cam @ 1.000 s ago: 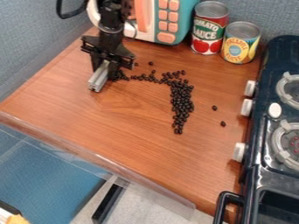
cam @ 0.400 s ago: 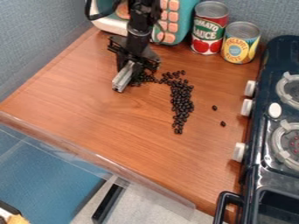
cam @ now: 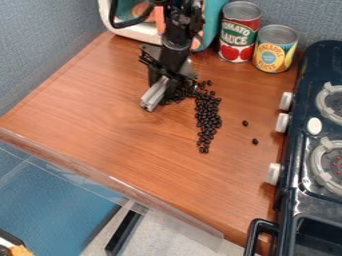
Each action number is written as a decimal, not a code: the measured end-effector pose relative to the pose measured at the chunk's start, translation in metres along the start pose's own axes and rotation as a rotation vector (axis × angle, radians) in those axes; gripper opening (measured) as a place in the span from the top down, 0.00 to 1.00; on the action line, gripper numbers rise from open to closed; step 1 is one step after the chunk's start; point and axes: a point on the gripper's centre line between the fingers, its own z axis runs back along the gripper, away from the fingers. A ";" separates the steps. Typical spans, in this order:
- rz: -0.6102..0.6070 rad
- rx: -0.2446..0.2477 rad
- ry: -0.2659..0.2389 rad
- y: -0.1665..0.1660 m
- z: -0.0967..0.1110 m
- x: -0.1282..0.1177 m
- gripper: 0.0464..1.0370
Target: Sweep into pile
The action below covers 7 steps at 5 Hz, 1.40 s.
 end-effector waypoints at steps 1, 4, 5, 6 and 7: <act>-0.045 0.010 -0.026 -0.012 0.003 -0.006 0.66; -0.114 0.020 -0.070 -0.040 0.012 -0.021 0.66; -0.115 0.015 -0.074 -0.046 0.014 -0.023 0.66; -0.106 0.005 -0.056 -0.053 0.016 -0.030 0.66; -0.082 -0.004 -0.044 -0.054 0.018 -0.034 0.66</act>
